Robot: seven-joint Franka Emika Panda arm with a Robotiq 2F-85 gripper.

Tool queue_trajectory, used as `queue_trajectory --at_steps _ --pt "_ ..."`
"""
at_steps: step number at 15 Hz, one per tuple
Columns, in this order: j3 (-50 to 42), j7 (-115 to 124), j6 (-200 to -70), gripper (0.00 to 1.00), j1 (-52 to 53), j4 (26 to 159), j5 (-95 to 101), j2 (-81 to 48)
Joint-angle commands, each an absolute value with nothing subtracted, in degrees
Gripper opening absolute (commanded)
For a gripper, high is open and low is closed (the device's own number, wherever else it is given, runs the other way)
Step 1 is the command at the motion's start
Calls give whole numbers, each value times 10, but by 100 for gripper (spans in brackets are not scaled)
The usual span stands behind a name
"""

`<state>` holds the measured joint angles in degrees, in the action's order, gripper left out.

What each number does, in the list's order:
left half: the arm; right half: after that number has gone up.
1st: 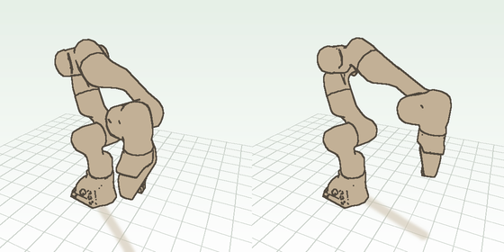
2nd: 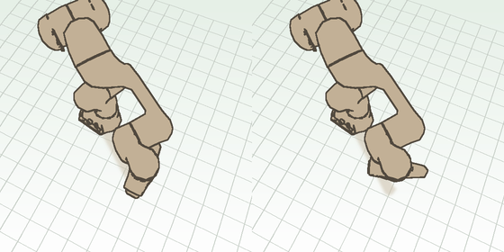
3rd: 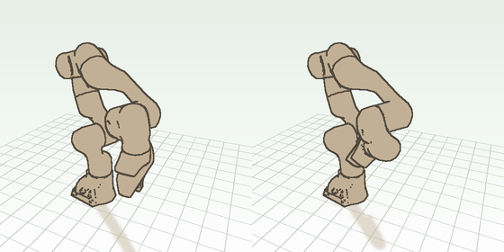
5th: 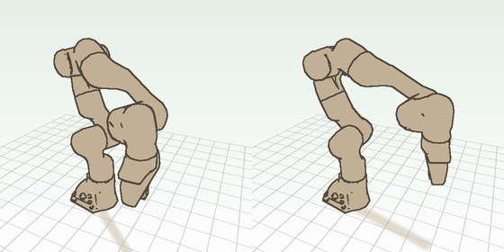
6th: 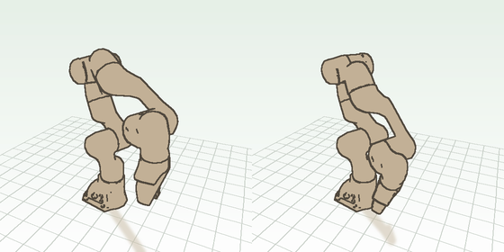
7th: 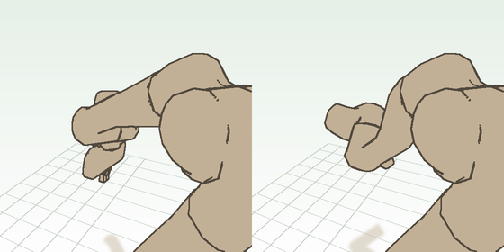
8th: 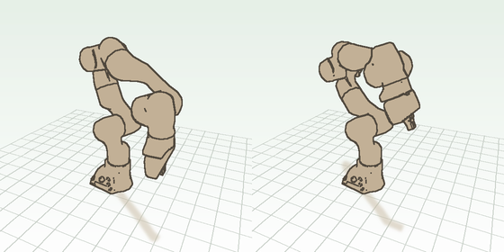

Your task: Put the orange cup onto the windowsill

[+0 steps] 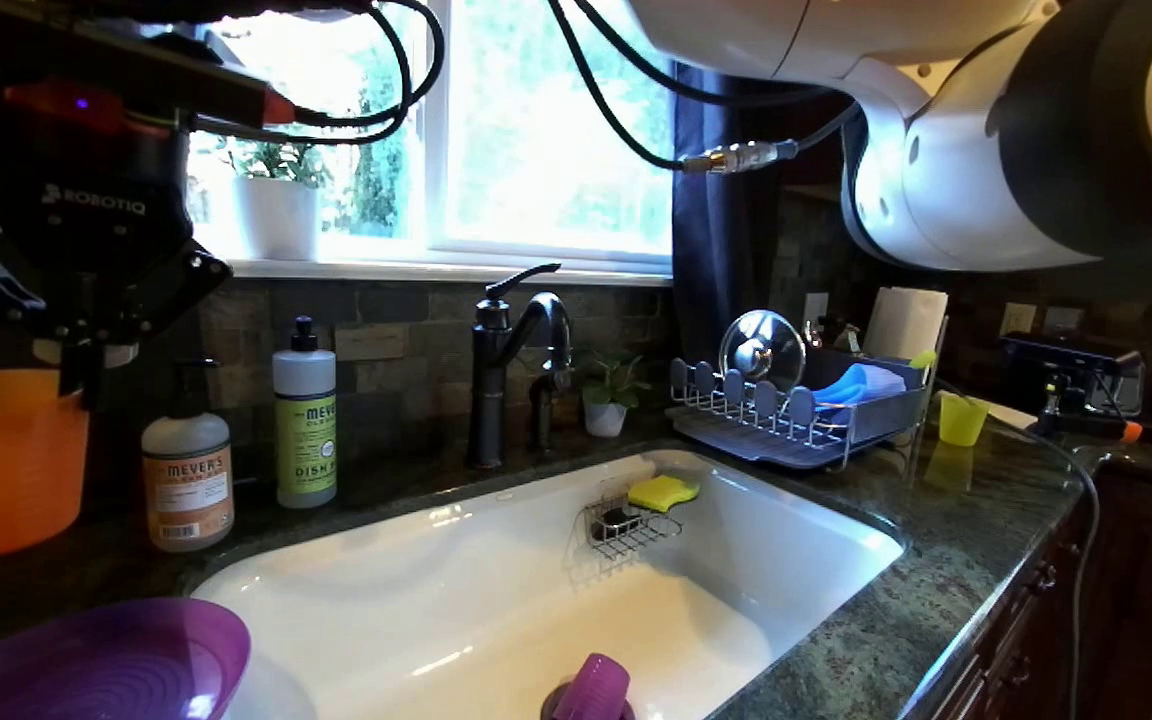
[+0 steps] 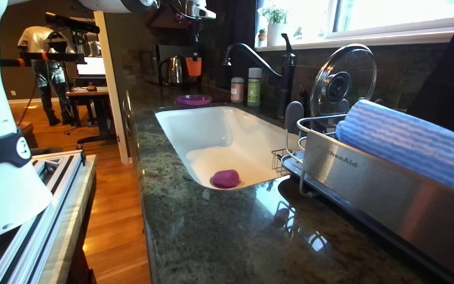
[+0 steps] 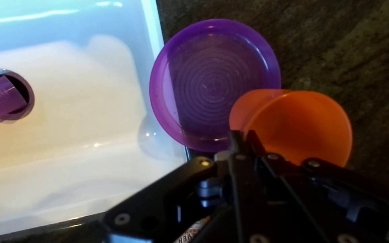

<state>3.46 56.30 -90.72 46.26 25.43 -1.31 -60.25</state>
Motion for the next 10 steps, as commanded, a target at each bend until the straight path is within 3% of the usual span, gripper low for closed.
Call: queue_trajectory --at_steps 1,10 --pt "35 563 -912 4 462 265 -12 -596" --pt "3 751 -898 1 456 262 2 -561"
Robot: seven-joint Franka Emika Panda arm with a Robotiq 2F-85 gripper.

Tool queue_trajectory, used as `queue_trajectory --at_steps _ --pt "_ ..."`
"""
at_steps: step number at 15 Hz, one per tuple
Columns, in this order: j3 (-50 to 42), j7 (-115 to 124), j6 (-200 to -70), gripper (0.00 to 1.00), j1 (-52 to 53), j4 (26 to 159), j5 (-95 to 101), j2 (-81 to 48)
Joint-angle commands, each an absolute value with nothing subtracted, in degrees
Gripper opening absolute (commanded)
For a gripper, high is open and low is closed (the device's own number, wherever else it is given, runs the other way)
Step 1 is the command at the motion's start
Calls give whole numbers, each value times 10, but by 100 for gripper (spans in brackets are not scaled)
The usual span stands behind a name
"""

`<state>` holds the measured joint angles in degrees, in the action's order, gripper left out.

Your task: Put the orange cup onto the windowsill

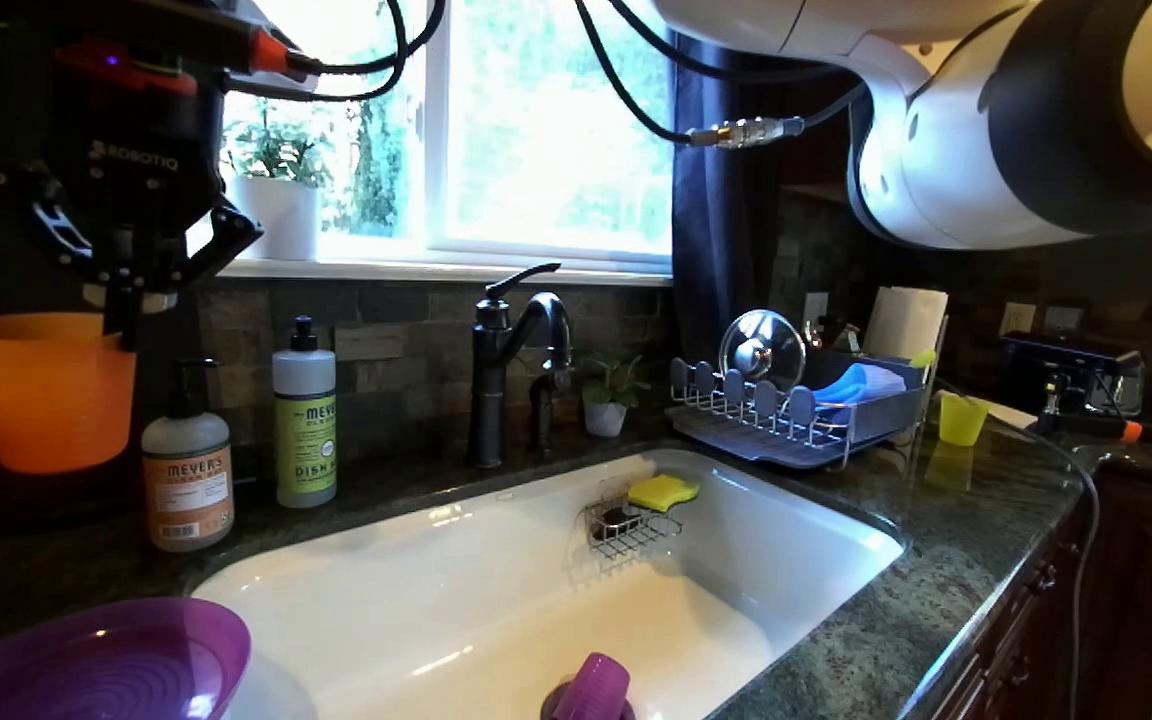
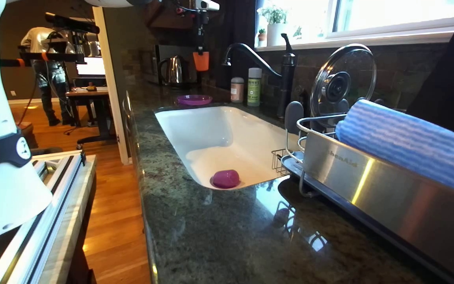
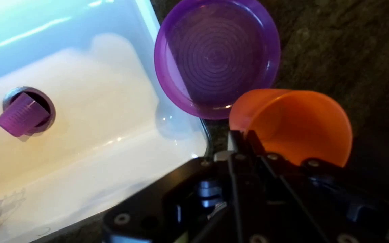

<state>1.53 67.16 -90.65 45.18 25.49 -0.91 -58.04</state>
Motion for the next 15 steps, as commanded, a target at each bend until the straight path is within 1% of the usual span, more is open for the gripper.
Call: queue_trajectory --at_steps 1,5,6,7,15 --pt "1 781 -898 1 455 262 2 -557" --pt "3 895 -903 1 446 259 -7 -541" --pt "6 901 -912 1 443 257 -8 -539" --pt "10 865 -909 4 445 262 0 -543" --pt "10 888 -909 4 440 262 0 -536"
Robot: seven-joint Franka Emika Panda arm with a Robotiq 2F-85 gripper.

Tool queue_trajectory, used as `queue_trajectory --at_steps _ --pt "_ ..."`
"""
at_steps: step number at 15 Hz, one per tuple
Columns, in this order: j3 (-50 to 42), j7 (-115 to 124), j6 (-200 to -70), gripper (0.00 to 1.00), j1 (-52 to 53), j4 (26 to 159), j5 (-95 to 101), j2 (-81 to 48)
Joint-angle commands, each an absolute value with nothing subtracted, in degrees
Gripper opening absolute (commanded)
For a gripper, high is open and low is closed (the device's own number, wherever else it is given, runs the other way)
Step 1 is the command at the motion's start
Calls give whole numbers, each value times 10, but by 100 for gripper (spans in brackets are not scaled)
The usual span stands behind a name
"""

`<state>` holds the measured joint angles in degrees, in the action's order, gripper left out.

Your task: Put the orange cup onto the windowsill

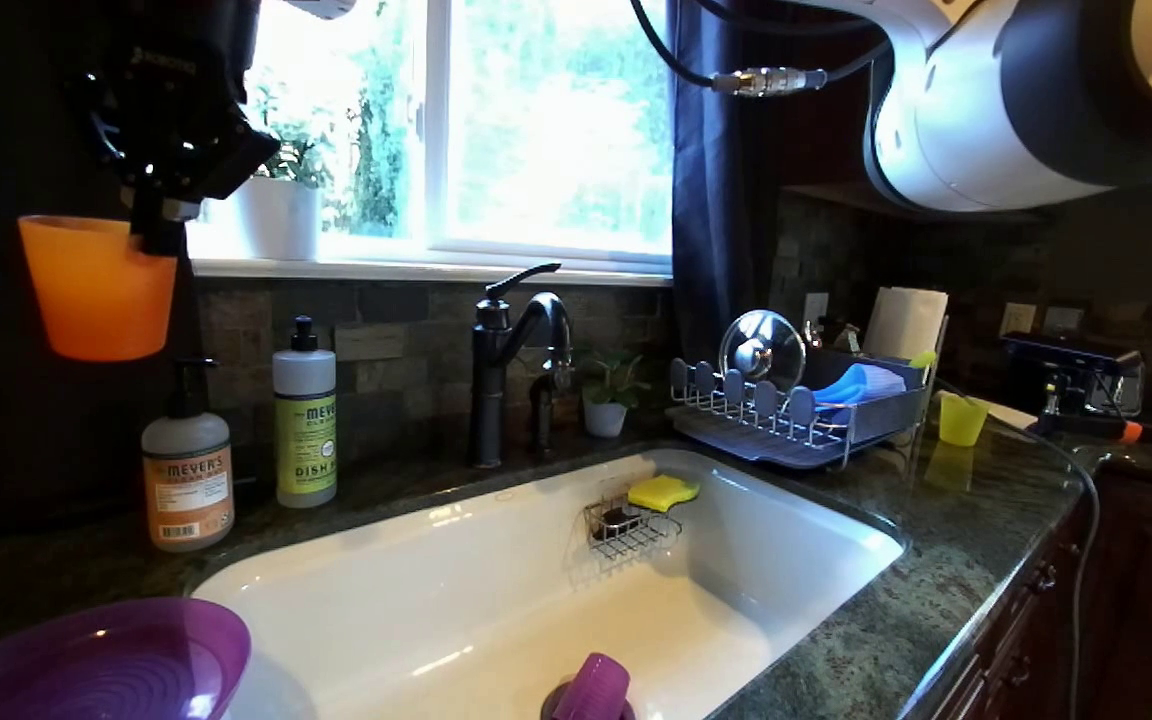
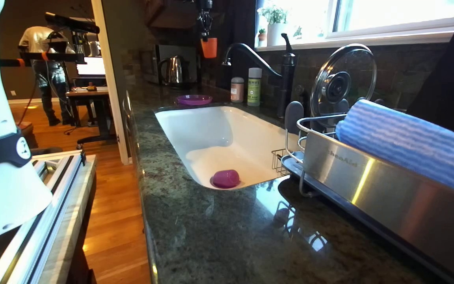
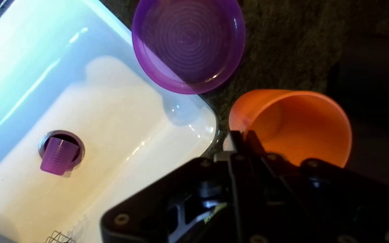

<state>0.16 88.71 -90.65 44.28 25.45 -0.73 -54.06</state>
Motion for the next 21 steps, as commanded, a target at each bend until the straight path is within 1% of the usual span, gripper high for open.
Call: queue_trajectory --at_steps 1,7,11,16,21 --pt "10 888 -909 1 440 262 0 -536" --pt "4 986 -913 1 409 256 -9 -523" --pt "8 1063 -936 1 381 254 -13 -516" --pt "20 1161 -933 1 350 261 -26 -511" --pt "33 1255 -995 1 324 255 -35 -519"
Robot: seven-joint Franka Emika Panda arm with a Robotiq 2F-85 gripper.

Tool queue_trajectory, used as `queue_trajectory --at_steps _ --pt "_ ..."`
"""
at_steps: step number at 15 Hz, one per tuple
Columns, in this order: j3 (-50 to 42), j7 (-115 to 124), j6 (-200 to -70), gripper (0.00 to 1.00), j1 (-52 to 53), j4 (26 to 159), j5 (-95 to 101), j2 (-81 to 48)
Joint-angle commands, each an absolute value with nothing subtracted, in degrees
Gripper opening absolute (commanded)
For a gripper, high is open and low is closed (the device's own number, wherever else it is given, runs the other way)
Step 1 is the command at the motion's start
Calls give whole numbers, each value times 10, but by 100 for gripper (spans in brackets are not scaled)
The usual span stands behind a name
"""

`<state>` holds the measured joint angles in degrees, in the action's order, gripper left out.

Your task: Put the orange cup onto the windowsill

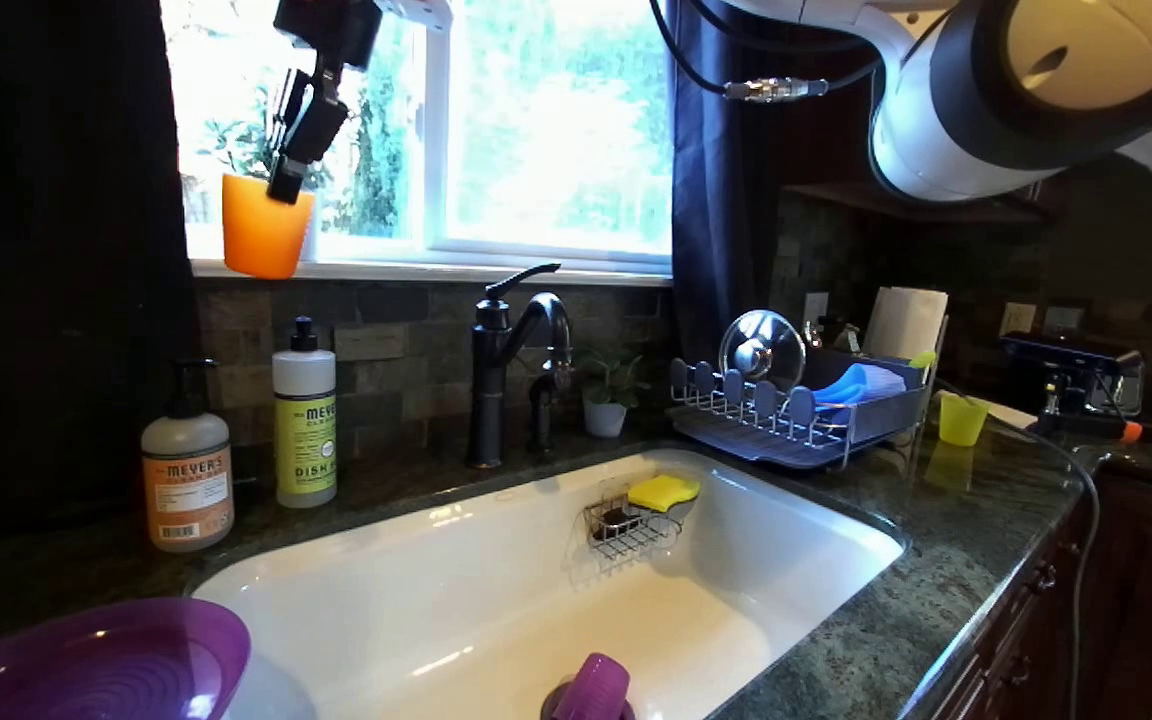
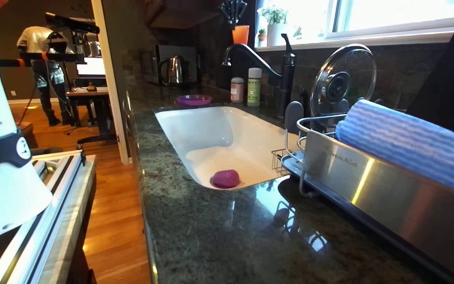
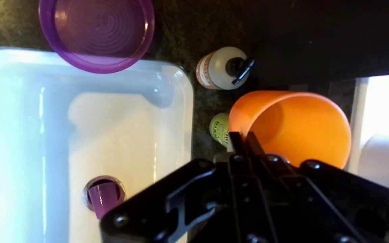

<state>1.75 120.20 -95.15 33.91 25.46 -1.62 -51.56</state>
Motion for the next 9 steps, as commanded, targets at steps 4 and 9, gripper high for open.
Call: queue_trajectory --at_steps 4,9 --pt "34 1236 -1007 4 320 266 -17 -511" --pt "36 1240 -1008 4 320 266 -18 -511"
